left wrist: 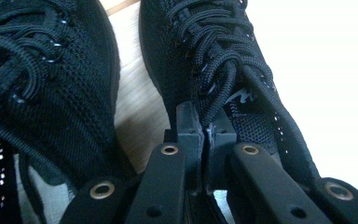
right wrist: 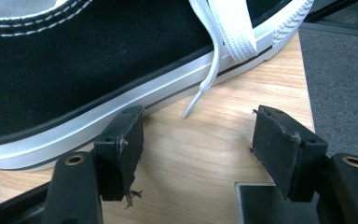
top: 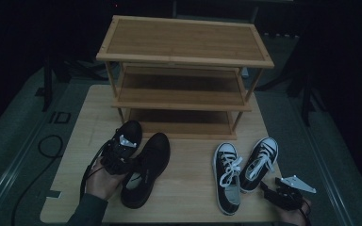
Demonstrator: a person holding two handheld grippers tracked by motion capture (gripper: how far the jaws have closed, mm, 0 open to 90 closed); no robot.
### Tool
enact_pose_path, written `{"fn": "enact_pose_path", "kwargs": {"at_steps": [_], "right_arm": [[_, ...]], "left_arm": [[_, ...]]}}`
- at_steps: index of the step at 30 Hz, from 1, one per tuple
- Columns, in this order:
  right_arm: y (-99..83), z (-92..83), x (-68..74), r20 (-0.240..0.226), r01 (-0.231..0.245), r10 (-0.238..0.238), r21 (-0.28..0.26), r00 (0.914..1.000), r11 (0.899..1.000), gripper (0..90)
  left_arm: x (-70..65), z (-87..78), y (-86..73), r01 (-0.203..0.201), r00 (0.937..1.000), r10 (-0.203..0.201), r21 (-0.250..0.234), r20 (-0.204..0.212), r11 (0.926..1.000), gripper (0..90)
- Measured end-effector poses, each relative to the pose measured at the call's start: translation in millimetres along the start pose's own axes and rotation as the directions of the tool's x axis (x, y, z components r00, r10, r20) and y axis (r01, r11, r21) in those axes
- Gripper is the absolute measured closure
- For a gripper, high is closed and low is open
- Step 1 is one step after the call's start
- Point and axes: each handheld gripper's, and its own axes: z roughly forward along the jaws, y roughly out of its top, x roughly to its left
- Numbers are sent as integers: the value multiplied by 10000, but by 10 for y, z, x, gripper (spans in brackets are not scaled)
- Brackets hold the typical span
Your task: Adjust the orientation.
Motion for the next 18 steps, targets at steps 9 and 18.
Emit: {"fn": "enact_pose_path", "kwargs": {"at_steps": [9,18], "right_arm": [[0,0,0,2,-1,1,0,10000,10000,332],[1,0,1,4,-8,8,4,10000,10000,332]], "left_arm": [[39,-85,-164,393,9977,-407,-265,-549,9989,878],[94,-92,-177,591,9924,-713,-1192,-1006,9911,882]]}}
